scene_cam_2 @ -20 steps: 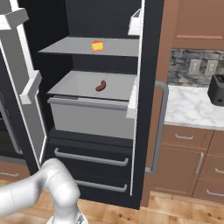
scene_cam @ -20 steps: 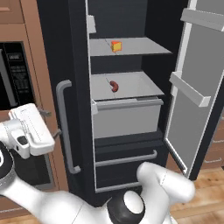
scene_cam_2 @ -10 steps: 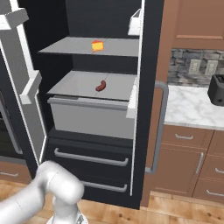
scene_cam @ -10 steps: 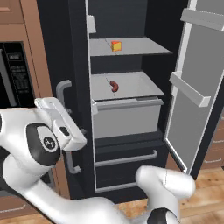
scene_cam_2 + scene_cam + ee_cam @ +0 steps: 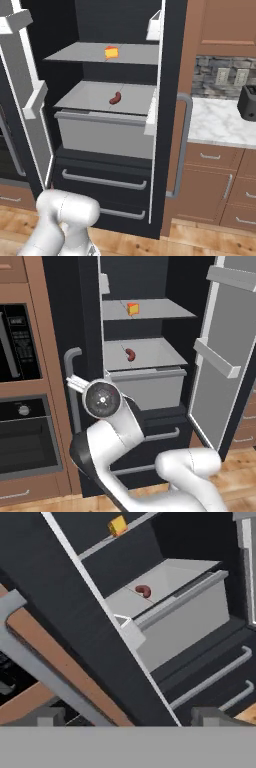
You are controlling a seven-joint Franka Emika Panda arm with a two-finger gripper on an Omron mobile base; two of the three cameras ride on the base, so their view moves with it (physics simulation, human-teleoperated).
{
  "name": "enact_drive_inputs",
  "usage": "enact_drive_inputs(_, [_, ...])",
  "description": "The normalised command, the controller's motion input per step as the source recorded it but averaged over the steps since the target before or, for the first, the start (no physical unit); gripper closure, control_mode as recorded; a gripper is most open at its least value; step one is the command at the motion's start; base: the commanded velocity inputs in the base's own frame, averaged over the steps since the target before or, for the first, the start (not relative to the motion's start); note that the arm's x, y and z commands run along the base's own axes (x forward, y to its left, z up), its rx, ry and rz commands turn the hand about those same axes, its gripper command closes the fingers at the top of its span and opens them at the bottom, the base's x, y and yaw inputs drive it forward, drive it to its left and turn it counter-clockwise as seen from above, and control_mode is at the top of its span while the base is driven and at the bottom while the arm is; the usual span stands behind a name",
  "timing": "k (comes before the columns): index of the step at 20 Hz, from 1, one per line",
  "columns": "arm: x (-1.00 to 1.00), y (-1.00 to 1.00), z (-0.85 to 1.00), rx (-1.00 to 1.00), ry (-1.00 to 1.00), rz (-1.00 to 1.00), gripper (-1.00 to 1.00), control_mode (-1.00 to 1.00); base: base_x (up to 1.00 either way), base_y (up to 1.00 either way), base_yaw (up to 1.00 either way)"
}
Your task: Retrieve the sausage and cheese from the fridge and place them on the cutting board on the counter.
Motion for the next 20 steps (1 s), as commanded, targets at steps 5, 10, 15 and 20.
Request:
enact_drive_inputs(5, [0.51,-0.01,-0.01,0.1,-0.04,0.33,-1.0,-1.0,0.0,0.0,0.0])
enact_drive_inputs(10, [0.64,-0.47,0.0,0.29,0.15,0.1,-1.0,-1.0,0.0,0.0,0.0])
enact_drive_inputs(15, [0.52,-0.57,0.0,0.38,0.17,0.01,-1.0,-1.0,0.0,0.0,0.0])
enact_drive_inputs(20, [0.73,-0.05,-0.1,0.14,0.04,0.08,-1.0,-1.0,0.0,0.0,0.0])
